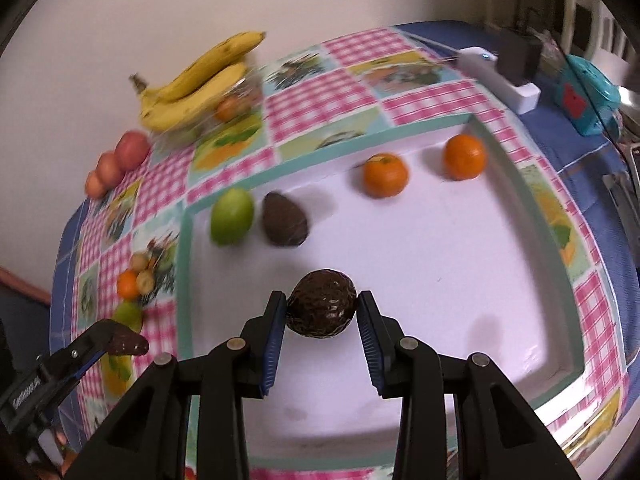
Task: Organize fruits
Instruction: 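Carry both dark brown fruits over the white tray with both grippers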
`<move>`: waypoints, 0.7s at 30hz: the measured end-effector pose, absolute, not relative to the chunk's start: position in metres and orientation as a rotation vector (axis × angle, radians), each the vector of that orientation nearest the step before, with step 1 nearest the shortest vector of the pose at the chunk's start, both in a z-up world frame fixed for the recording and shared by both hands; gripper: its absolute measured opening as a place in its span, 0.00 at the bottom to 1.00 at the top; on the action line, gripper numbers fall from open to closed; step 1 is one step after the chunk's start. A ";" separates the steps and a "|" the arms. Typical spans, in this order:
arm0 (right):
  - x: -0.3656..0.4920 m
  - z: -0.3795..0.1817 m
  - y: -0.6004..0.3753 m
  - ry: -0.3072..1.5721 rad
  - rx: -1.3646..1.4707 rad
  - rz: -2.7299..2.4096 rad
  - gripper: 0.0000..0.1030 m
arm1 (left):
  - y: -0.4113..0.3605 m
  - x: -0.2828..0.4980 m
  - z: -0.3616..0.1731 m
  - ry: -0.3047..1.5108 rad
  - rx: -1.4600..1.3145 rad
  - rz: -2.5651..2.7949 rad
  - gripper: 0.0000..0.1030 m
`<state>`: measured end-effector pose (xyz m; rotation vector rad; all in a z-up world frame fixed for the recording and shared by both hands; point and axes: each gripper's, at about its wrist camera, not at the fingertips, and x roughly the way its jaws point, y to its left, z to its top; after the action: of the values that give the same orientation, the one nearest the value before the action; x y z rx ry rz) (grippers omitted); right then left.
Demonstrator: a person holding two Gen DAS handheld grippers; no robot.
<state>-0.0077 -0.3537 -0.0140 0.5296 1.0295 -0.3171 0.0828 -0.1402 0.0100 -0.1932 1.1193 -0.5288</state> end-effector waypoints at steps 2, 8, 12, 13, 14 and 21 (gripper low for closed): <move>-0.007 -0.013 -0.361 1.014 0.531 -0.337 0.37 | -0.156 0.087 0.005 1.119 -0.148 -0.536 0.35; 0.006 -0.018 -0.371 0.999 0.526 -0.349 0.37 | -0.183 0.100 -0.015 1.129 -0.093 -0.541 0.35; 0.016 -0.027 -0.377 1.007 0.531 -0.349 0.37 | -0.190 0.108 -0.022 1.121 -0.090 -0.554 0.35; 0.017 -0.029 -0.378 1.006 0.536 -0.348 0.37 | -0.192 0.109 -0.023 1.119 -0.088 -0.557 0.35; 0.019 -0.030 -0.380 1.007 0.540 -0.348 0.37 | -0.196 0.110 -0.026 1.124 -0.074 -0.548 0.35; 0.029 -0.045 -0.385 1.029 0.540 -0.354 0.37 | -0.198 0.113 -0.034 1.128 -0.074 -0.545 0.35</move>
<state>0.0287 -0.3852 -0.0451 0.5401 1.0287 -0.3538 0.1132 -0.1975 -0.0344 -0.0744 1.1284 -0.5447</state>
